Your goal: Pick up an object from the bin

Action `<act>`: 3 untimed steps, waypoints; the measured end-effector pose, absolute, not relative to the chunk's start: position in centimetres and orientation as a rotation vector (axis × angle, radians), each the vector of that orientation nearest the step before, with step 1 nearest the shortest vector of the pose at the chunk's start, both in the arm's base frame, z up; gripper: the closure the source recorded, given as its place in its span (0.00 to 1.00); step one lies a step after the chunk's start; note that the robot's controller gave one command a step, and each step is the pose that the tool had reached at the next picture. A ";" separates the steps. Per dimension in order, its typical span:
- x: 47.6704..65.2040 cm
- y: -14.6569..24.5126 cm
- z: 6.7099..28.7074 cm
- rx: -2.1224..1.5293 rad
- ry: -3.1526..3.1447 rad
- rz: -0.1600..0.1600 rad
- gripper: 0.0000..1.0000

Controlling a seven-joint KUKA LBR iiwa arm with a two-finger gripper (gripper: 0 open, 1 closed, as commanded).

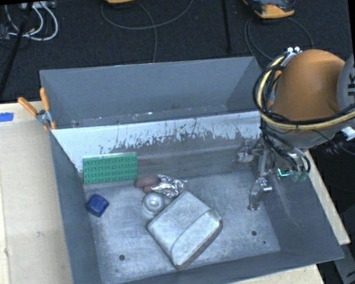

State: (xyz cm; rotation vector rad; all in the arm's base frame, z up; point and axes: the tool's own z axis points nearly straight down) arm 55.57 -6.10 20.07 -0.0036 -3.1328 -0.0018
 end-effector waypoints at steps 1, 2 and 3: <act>50.0 -4.3 7.0 0.228 -3.135 -0.001 0.00; 55.3 -3.7 7.1 0.487 -3.103 0.000 0.00; 52.5 0.7 7.7 0.604 -3.080 -0.004 0.00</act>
Offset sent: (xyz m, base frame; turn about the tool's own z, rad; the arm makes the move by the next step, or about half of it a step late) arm -0.0567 0.0183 -0.1307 -0.1514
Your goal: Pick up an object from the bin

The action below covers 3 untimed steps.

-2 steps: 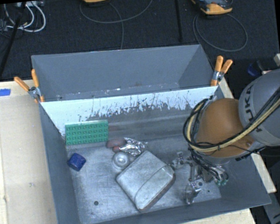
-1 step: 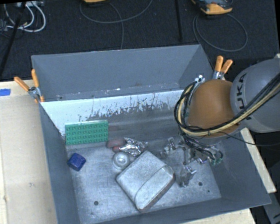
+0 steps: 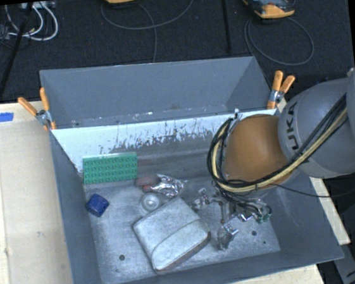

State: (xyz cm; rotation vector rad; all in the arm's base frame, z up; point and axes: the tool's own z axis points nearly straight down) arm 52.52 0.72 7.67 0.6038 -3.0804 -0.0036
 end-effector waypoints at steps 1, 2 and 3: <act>51.5 6.2 7.2 0.336 -3.129 0.000 0.00; 51.4 6.2 7.3 0.340 -3.122 0.000 1.00; 51.4 6.3 7.1 0.341 -3.126 -0.001 0.00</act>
Offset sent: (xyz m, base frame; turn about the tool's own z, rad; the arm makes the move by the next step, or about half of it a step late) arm -0.0126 0.0543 -0.0067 0.1740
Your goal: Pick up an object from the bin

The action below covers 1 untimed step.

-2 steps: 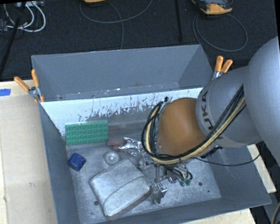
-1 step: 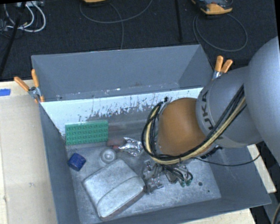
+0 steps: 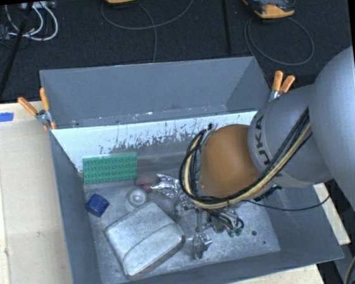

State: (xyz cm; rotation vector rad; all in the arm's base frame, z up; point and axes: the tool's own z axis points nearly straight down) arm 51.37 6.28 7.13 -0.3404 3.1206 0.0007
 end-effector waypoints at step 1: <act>47.8 13.3 7.3 -0.368 3.099 -0.002 0.00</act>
Offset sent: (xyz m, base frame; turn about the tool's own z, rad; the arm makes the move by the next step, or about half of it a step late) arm -0.0413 0.0685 -0.0013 -0.0160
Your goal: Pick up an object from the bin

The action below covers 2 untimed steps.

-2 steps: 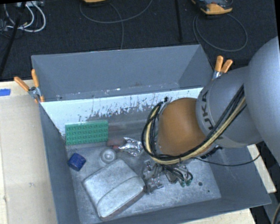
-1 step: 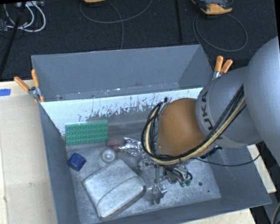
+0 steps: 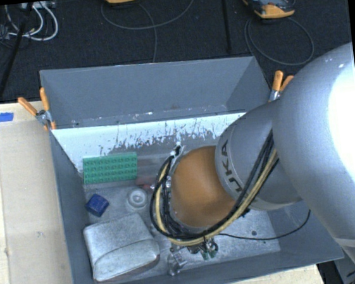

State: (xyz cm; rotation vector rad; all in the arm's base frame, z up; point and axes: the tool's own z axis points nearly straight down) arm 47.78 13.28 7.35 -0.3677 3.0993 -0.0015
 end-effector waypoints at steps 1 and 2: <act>48.2 4.0 7.3 -0.453 3.093 -0.001 0.00; 51.4 -2.0 7.3 -0.647 3.071 -0.003 0.00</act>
Offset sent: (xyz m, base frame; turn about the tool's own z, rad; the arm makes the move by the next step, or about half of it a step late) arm -0.0003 -0.0908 -0.0035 -0.0595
